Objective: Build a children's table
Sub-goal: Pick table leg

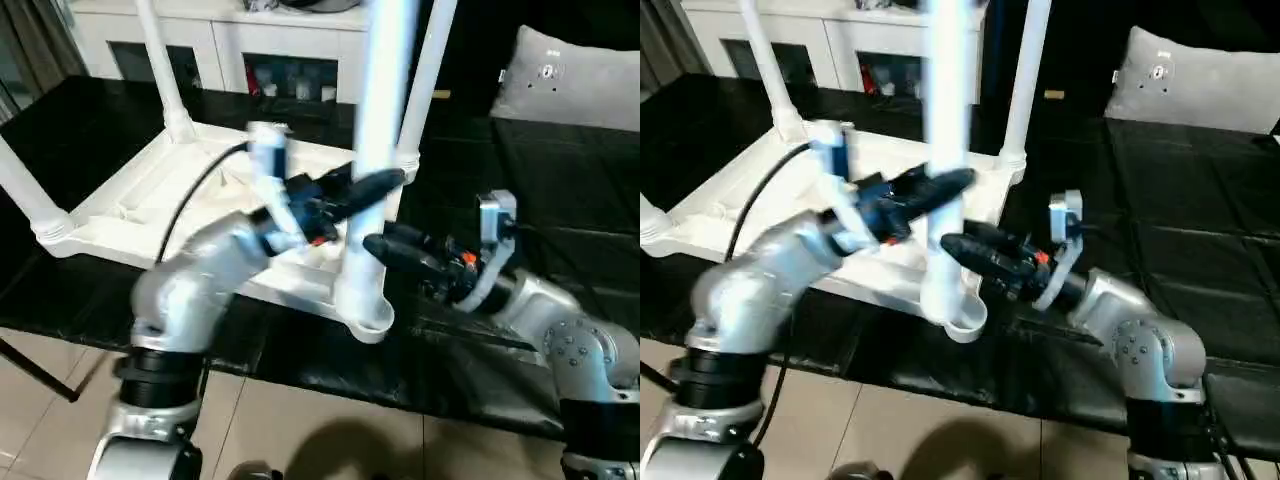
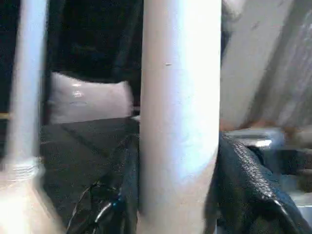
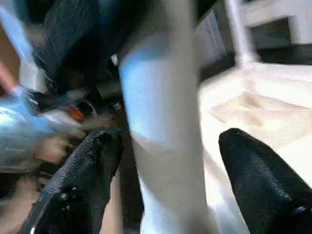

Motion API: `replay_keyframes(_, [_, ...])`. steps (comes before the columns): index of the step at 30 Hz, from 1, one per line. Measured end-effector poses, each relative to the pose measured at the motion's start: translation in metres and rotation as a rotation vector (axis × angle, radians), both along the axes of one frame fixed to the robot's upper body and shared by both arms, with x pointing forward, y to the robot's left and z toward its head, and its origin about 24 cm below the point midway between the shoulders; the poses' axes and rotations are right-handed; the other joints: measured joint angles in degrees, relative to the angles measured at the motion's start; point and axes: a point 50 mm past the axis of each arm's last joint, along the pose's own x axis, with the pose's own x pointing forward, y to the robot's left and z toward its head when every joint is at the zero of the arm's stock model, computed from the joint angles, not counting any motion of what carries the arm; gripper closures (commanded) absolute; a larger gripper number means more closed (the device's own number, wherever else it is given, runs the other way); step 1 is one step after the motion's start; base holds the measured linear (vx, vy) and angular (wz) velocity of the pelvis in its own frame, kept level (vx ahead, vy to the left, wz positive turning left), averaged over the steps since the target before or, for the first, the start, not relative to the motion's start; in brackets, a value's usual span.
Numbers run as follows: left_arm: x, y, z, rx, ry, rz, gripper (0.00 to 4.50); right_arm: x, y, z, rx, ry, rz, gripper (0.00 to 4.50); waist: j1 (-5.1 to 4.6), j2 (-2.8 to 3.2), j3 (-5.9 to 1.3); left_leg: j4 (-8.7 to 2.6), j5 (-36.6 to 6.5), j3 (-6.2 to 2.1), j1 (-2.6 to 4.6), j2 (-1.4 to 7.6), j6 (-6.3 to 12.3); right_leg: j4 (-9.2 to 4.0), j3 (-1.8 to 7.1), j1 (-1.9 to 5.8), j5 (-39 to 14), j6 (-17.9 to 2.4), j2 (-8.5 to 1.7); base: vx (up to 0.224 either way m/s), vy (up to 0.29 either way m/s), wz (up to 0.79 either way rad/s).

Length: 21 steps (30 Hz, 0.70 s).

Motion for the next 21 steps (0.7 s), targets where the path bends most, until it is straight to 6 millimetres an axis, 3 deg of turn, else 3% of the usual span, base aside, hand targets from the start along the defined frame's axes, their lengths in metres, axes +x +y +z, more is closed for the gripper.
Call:
replay_keyframes(4, [0.002, -0.010, -0.001, 0.053, -0.052, 0.121, 2.65, 0.008, 0.023, -0.007, -0.204, -0.027, -0.100, 0.50, -0.86, 0.00, 0.00, 0.01, -0.06, 0.00, 0.02, -0.01, -0.19, 0.00, 0.00, -0.01, 0.01, 0.00, -0.01, 0.000, 0.000, 0.00])
replay_keyframes(9, [0.001, -0.017, 0.001, 0.054, -0.085, 0.152, 2.65, 0.015, 0.028, -0.016, -0.233, 0.021, -0.223, 0.20, -1.33, -0.11, 0.03, 0.03, -0.05, 0.00, -0.01, -0.04, -0.15, -0.02, 0.00, -0.05, 0.01, 0.01, -0.06, 0.000, 0.000, 0.00])
replay_keyframes(21, [0.005, -0.016, 0.000, 0.084, -0.135, 0.213, 2.66, 0.023, 0.034, -0.013, -0.207, 0.024, -0.348, 1.31, -2.30, -0.27, 0.04, 0.01, -0.05, 0.00, -0.06, -0.03, -0.14, 0.03, 0.01, -0.05, 0.02, -0.01, -0.05, 0.000, 0.000, 0.00])
